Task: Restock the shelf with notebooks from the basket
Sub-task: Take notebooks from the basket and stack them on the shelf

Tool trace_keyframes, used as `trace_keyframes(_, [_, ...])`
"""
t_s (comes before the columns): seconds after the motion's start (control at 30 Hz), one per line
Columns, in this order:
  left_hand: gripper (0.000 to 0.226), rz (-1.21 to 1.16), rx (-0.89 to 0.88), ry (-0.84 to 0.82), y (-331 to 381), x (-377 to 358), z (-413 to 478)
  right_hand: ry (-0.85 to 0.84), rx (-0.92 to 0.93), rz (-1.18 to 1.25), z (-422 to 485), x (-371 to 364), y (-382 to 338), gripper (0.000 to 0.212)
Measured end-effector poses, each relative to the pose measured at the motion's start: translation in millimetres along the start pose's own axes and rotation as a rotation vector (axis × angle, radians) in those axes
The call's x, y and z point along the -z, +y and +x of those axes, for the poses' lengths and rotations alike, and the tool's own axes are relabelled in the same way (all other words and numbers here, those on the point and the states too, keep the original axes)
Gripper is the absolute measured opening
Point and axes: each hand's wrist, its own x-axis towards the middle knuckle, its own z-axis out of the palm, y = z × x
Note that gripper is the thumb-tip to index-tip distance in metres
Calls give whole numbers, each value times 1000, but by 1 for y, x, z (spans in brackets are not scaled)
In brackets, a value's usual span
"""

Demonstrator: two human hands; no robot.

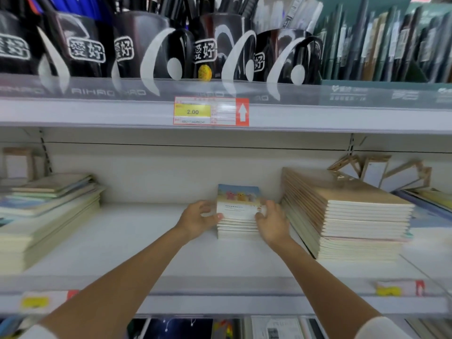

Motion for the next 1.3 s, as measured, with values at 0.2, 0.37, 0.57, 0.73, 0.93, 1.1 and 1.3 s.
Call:
trace_keyframes(0.2, [34,191,53,314,6,53,-41,148,341,84,-44,-8,-70,25])
trace_keyframes(0.37, [25,263,145,379,0,115,-108,31,424,235,-109,-42,-135,9])
trace_keyframes(0.57, [31,348,252,423,-33,195,-216,-219,410,372,-204,-106,-193,9])
trace_keyframes(0.73, [44,417,401,480,-88,253,-310,-456,400,408,-287,-171,-223,7])
trace_keyframes(0.93, [45,362,620,584,-155,288,-405,-731,434,373,-375,-237,-240,7])
trace_keyframes(1.1, [40,274,803,612,-210,296,-464,-968,356,356,-433,-284,-227,8])
trace_keyframes(1.3, [30,141,1013,602,-271,288,-521,-1175,307,248,-480,-325,-211,8])
